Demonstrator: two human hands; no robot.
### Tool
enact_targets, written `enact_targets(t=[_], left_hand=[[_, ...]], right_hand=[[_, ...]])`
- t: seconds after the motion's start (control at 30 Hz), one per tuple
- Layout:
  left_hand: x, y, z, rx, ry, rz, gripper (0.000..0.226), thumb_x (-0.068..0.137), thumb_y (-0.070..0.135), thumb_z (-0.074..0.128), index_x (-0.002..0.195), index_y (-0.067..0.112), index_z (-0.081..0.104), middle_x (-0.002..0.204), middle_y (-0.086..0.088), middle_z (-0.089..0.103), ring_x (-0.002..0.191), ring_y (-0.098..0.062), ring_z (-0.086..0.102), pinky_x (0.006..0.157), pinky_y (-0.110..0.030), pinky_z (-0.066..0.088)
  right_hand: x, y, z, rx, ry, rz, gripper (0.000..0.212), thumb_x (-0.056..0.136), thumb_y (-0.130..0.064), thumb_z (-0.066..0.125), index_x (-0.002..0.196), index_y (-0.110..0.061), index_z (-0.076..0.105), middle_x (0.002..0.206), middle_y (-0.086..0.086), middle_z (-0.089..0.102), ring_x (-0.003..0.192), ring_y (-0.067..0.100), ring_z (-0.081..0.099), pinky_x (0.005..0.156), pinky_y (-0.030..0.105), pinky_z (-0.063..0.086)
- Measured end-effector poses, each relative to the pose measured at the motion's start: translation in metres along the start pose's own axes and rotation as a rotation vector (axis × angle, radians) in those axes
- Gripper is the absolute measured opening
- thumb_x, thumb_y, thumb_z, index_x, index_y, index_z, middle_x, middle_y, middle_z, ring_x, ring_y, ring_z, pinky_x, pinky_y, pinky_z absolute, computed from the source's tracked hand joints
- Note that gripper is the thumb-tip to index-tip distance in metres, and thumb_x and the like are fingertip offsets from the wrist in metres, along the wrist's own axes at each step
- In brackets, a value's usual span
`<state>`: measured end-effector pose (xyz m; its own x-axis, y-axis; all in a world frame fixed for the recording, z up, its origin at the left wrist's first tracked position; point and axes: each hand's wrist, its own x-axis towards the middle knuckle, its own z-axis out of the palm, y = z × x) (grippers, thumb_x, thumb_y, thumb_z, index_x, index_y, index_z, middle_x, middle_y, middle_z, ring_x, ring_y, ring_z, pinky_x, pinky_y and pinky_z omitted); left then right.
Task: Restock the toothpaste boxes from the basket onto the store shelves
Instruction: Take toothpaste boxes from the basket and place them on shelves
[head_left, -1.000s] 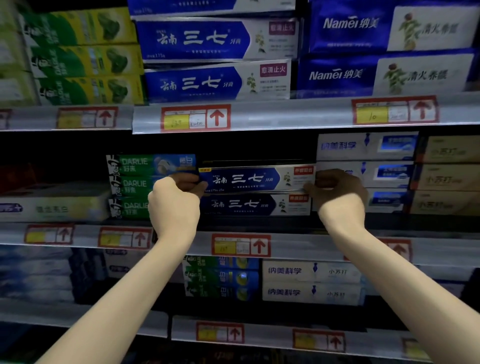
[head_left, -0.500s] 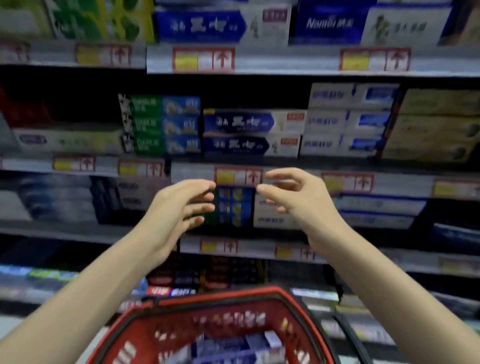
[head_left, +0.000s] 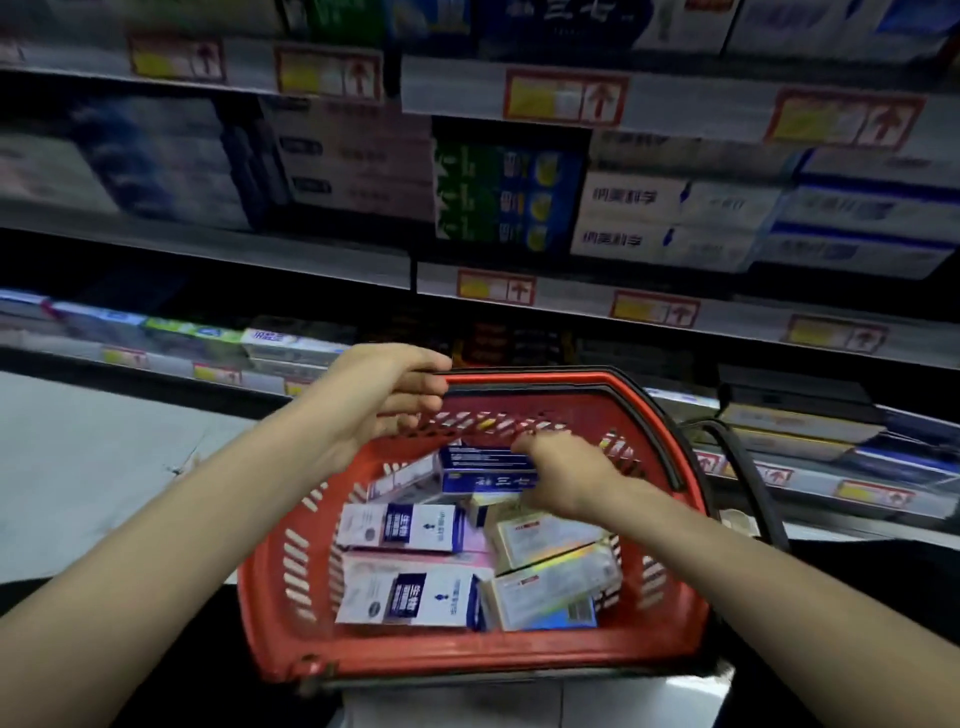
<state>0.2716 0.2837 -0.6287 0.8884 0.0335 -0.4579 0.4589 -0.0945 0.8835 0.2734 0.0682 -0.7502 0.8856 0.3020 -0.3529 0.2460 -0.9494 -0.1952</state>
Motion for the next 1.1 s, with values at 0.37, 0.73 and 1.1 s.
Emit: enact_targets(t=[0.37,0.73,1.1], left_hand=[[0.026,-0.042,-0.015,0.079,0.094,-0.075,0.014,0.098,0.014,0.065,0.097,0.01,0.078,0.076,-0.003,0.075,0.07,-0.017,0.066,0.058,-0.025,0.046],[0.022,-0.045,-0.022,0.066,0.088,-0.05,0.015,0.098,0.014,0.065,0.097,0.012,0.08,0.08,-0.005,0.076,0.074,-0.019,0.068,0.063,-0.028,0.049],[0.026,-0.039,-0.014,0.089,0.192,-0.025,0.02,0.099,0.025,0.061,0.095,0.018,0.079,0.089,-0.001,0.076,0.08,-0.015,0.064,0.066,-0.029,0.043]], right_hand=[[0.05,-0.025,0.048,-0.144,-0.005,-0.125,0.083,0.089,-0.054,0.069,0.153,-0.014,0.036,0.145,0.011,0.045,0.135,0.033,0.042,0.109,0.044,0.036],[0.059,-0.014,0.037,0.04,-0.055,-0.09,0.098,0.067,-0.06,0.087,0.15,-0.03,0.044,0.131,0.005,0.045,0.125,0.028,0.041,0.102,0.041,0.042],[-0.001,-0.016,-0.073,1.351,0.263,0.05,0.045,0.083,-0.052,0.081,0.114,-0.02,0.072,0.1,-0.001,0.079,0.089,0.022,0.075,0.083,0.036,0.057]])
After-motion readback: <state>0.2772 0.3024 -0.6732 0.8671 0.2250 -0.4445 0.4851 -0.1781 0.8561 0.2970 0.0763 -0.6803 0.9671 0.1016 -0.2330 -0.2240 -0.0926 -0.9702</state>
